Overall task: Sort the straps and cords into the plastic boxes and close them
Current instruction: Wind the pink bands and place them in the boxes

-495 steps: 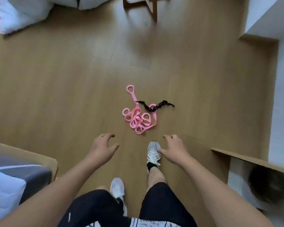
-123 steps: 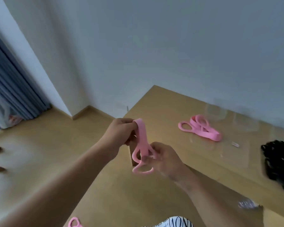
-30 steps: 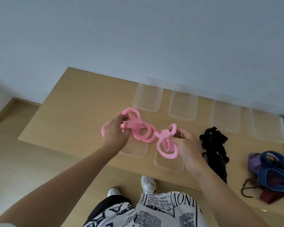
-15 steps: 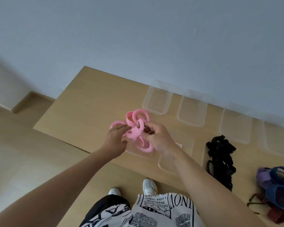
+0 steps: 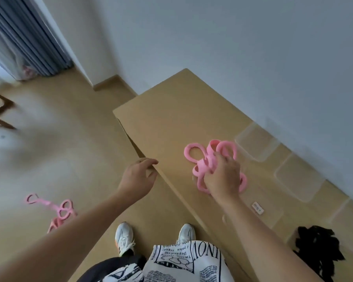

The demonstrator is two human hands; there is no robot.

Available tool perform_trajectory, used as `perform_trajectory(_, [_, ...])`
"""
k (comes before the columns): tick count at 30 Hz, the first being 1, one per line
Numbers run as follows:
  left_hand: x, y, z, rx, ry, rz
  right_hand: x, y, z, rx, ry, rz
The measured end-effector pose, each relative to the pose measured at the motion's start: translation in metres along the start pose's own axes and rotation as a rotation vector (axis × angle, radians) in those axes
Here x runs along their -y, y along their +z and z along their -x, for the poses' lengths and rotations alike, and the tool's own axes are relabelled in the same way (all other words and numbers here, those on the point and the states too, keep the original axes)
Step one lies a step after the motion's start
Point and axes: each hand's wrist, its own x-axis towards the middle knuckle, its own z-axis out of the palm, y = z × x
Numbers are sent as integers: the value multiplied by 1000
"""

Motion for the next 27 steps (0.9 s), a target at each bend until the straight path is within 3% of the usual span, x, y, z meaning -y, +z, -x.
perform_trajectory(5, [40, -33, 24, -39, -30, 17, 53, 21, 36, -131, -280, 106])
perform_trajectory(15, [216, -146, 107, -77, -253, 79, 189, 154, 135, 497, -442, 257])
perform_trajectory(20, [321, -189, 179, -151, -540, 90, 257, 216, 178, 703, -487, 341])
perform_trajectory(27, [429, -207, 274, -293, -918, 365, 346, 290, 207, 909, -674, 514])
